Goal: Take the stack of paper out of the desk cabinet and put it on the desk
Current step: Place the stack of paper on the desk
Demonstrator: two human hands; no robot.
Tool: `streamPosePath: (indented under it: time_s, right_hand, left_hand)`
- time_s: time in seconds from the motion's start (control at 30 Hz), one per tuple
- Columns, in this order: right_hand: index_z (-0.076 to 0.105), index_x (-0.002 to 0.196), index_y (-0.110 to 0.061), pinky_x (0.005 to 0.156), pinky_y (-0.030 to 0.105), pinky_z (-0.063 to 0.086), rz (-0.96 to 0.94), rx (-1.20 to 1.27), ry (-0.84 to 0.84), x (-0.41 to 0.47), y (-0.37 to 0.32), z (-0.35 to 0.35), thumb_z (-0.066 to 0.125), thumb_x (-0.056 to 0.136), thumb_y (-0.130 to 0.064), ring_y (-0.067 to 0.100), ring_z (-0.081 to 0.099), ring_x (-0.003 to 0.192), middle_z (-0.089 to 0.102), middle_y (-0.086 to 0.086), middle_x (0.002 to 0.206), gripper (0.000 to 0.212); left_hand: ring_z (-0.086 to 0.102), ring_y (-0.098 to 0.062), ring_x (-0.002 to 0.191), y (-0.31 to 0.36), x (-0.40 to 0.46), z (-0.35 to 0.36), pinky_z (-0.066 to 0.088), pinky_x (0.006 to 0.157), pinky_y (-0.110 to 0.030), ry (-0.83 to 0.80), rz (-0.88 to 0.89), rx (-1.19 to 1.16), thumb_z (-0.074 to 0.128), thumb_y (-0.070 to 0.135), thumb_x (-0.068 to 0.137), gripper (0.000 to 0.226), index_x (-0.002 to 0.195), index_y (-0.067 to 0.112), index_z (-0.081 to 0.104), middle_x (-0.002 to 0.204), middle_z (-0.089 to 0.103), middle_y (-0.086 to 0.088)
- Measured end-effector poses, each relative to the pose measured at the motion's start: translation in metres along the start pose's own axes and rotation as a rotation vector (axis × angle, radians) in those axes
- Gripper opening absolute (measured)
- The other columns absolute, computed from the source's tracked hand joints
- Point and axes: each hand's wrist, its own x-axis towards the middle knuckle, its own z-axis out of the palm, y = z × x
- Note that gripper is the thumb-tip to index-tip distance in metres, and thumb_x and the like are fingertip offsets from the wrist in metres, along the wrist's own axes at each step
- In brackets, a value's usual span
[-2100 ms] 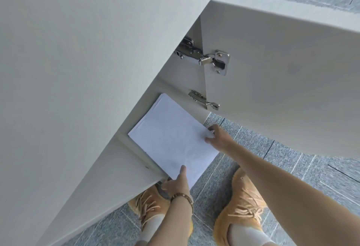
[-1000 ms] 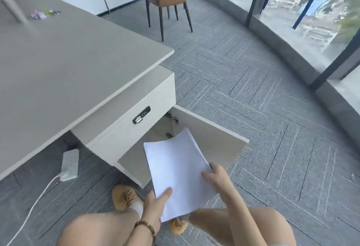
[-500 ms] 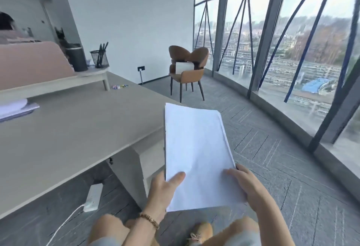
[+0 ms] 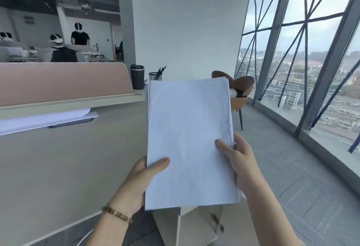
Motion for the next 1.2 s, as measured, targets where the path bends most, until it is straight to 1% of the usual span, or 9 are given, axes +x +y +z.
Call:
streamPosePath:
  time_s: [0.13, 0.33, 0.47, 0.6, 0.77, 0.93, 1.0, 1.07, 1.2]
  right_hand:
    - [0.062, 0.122, -0.013, 0.084, 0.052, 0.060, 0.002, 0.006, -0.084, 0.055, 0.036, 0.048, 0.065, 0.094, -0.010, 0.034, 0.076, 0.098, 0.078, 0.010, 0.112, 0.028]
    - [0.061, 0.112, -0.023, 0.072, 0.028, 0.061, -0.084, -0.018, -0.150, 0.109, 0.070, 0.106, 0.061, 0.098, -0.015, 0.015, 0.076, 0.095, 0.077, -0.005, 0.108, 0.017]
    - [0.060, 0.116, -0.030, 0.088, 0.037, 0.057, -0.177, -0.036, -0.189, 0.129, 0.072, 0.130, 0.057, 0.100, -0.018, 0.017, 0.070, 0.111, 0.073, -0.007, 0.118, 0.020]
    - [0.053, 0.131, -0.033, 0.097, 0.034, 0.053, -0.191, -0.099, -0.237, 0.144, 0.075, 0.143, 0.053, 0.102, -0.014, 0.007, 0.065, 0.118, 0.068, -0.016, 0.126, 0.035]
    - [0.054, 0.130, -0.038, 0.092, 0.030, 0.052, -0.165, -0.059, -0.306, 0.158, 0.070, 0.149, 0.057, 0.100, -0.018, 0.005, 0.064, 0.118, 0.068, -0.017, 0.126, 0.037]
    - [0.058, 0.118, -0.039, 0.091, 0.036, 0.054, -0.215, -0.030, -0.282, 0.175, 0.058, 0.165, 0.062, 0.097, -0.027, 0.007, 0.068, 0.110, 0.069, -0.012, 0.119, 0.024]
    - [0.059, 0.106, -0.033, 0.091, 0.049, 0.057, -0.235, -0.027, -0.236, 0.178, 0.057, 0.170, 0.065, 0.094, -0.036, 0.019, 0.069, 0.105, 0.069, 0.000, 0.112, 0.014]
    - [0.057, 0.103, -0.028, 0.093, 0.057, 0.054, -0.265, -0.053, -0.199, 0.181, 0.059, 0.172, 0.064, 0.088, -0.044, 0.028, 0.067, 0.104, 0.066, 0.006, 0.110, 0.023]
    - [0.059, 0.104, -0.033, 0.094, 0.054, 0.054, -0.259, -0.065, -0.188, 0.184, 0.073, 0.172, 0.064, 0.089, -0.045, 0.018, 0.069, 0.104, 0.070, -0.008, 0.107, 0.020]
  left_hand:
    - [0.074, -0.032, 0.106, 0.006, 0.060, -0.047, 0.057, 0.092, -0.048, 0.104, 0.033, -0.039, 0.065, 0.012, 0.094, 0.028, 0.122, 0.010, 0.069, 0.115, 0.077, -0.011]
    - [0.072, -0.021, 0.112, 0.000, 0.116, -0.096, 0.055, 0.098, -0.046, 0.289, 0.200, 0.131, 0.066, 0.012, 0.095, 0.031, 0.126, 0.018, 0.066, 0.120, 0.076, 0.001]
    - [0.075, -0.010, 0.100, 0.007, 0.133, -0.106, 0.058, 0.085, -0.034, 0.410, 0.279, 0.185, 0.067, 0.014, 0.095, 0.022, 0.110, 0.029, 0.069, 0.106, 0.079, 0.013]
    - [0.074, -0.004, 0.096, 0.004, 0.141, -0.112, 0.057, 0.081, -0.028, 0.501, 0.275, 0.235, 0.069, 0.017, 0.093, 0.019, 0.103, 0.033, 0.070, 0.100, 0.079, 0.020]
    - [0.077, -0.006, 0.080, 0.008, 0.144, -0.122, 0.057, 0.056, -0.016, 0.520, 0.242, 0.177, 0.077, 0.015, 0.087, 0.016, 0.097, 0.026, 0.073, 0.087, 0.081, 0.015]
    - [0.078, -0.008, 0.085, 0.021, 0.154, -0.128, 0.059, 0.061, -0.021, 0.520, 0.331, 0.146, 0.080, 0.014, 0.084, 0.027, 0.107, 0.024, 0.071, 0.097, 0.081, 0.011]
    - [0.078, -0.008, 0.084, 0.015, 0.158, -0.127, 0.059, 0.060, -0.019, 0.520, 0.332, 0.155, 0.081, 0.013, 0.083, 0.024, 0.103, 0.023, 0.073, 0.093, 0.081, 0.012]
    - [0.077, -0.006, 0.082, 0.003, 0.160, -0.126, 0.059, 0.060, -0.017, 0.532, 0.313, 0.155, 0.082, 0.012, 0.081, 0.022, 0.100, 0.021, 0.074, 0.090, 0.081, 0.013]
    - [0.077, -0.008, 0.091, -0.021, 0.158, -0.127, 0.059, 0.079, -0.029, 0.528, 0.255, 0.136, 0.081, 0.014, 0.083, 0.022, 0.103, 0.018, 0.077, 0.096, 0.082, 0.009]
